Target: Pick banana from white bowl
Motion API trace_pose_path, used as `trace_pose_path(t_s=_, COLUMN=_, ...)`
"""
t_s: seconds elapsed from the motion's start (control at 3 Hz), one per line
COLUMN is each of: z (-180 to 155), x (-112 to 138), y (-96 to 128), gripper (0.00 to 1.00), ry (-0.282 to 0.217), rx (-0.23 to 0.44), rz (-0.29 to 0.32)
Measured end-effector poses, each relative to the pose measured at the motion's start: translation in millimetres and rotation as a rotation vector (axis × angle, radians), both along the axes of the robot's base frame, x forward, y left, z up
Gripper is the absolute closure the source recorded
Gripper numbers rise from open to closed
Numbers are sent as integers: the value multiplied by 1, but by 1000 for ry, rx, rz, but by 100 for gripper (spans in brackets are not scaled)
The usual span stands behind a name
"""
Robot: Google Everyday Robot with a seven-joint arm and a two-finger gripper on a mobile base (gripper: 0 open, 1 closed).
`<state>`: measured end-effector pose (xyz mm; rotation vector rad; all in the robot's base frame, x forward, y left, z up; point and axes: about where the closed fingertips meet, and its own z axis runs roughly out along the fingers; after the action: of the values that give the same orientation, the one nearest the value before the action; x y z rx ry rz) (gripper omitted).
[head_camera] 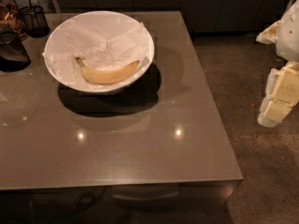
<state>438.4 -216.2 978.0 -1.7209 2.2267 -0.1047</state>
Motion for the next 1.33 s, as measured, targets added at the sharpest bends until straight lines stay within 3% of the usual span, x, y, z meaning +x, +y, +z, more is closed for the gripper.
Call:
trace_pose_path(t_s=0.33, z=1, x=1, y=1, gripper=0, ry=-5, rx=-4, rz=-2)
trace_pose_path(t_s=0.67, z=-7, x=19, y=14, gripper=0, ry=25, rx=-48, rz=-20)
trace_pose_path(t_s=1.0, z=-16, x=53, y=37, gripper=0, ry=62, rx=-106, rz=-19)
trace_pose_path(t_s=1.33, z=-26, x=80, y=69, gripper=0, ry=100, rx=-155, rz=38)
